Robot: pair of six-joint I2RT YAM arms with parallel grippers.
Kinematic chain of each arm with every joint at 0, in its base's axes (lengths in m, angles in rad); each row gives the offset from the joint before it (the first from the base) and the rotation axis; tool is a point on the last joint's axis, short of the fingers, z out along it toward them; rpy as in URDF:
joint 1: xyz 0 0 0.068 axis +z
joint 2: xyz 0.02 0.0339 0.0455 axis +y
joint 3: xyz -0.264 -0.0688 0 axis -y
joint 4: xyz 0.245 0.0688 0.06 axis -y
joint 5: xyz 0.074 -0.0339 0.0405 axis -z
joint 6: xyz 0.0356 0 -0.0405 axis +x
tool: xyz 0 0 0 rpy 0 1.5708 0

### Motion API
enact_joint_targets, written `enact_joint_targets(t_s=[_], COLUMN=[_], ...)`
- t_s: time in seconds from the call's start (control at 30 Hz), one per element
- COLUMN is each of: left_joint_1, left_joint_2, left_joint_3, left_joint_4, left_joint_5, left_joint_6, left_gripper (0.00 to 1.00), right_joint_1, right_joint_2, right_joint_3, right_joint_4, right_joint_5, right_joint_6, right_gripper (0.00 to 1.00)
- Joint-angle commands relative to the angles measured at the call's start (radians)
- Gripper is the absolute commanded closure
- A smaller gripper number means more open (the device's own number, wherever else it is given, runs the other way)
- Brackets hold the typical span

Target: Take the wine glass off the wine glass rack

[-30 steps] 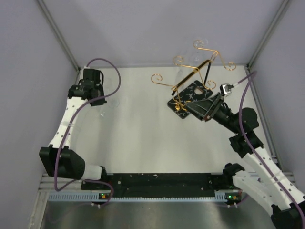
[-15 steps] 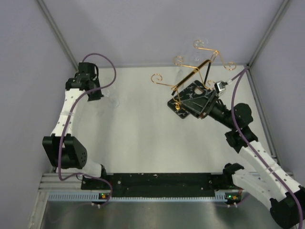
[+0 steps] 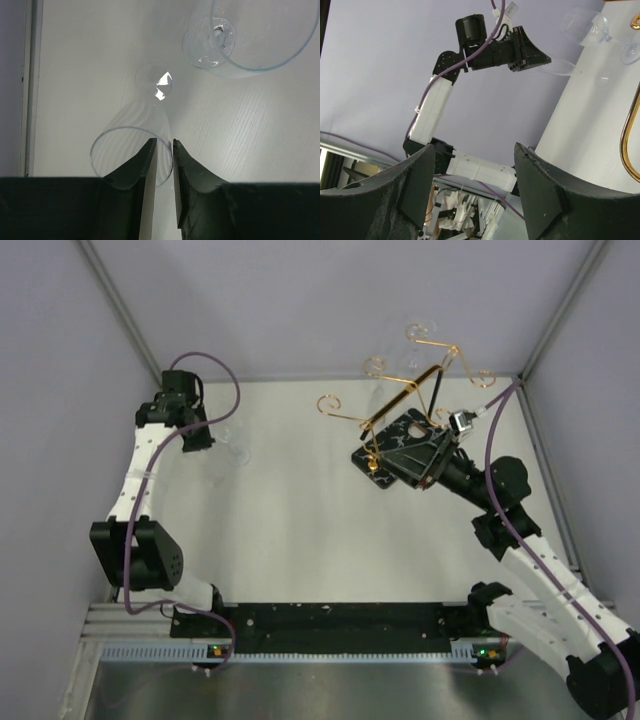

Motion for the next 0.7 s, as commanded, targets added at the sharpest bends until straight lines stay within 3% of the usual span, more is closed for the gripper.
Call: enact_joint_targets(t_s=[0.0,0.3,0.67], left_joint_1=[0.005,0.005,0.003], left_joint_2=[0.004,0.001,-0.033], left_joint_3=[0.021,0.069,0.144], left_joint_4=[0.026,0.015,-0.001], left_joint_5=[-0.004,0.025,0.022], left_joint_6=[0.002,-0.008,-0.012], left_gripper=[0.74,0.61,0.57], right_joint_1=[-0.010,-0.010,-0.010], right_joint_2=[-0.003,-0.010,-0.013], right_joint_3=[0.023,0.018,0.023], right_joint_4=[0.058,0.055,0.046], right_joint_5=[-0.014,-0.012,-0.012], right_joint_6=[0.003,0.006,0.004], right_gripper=[0.36,0.36,0.36])
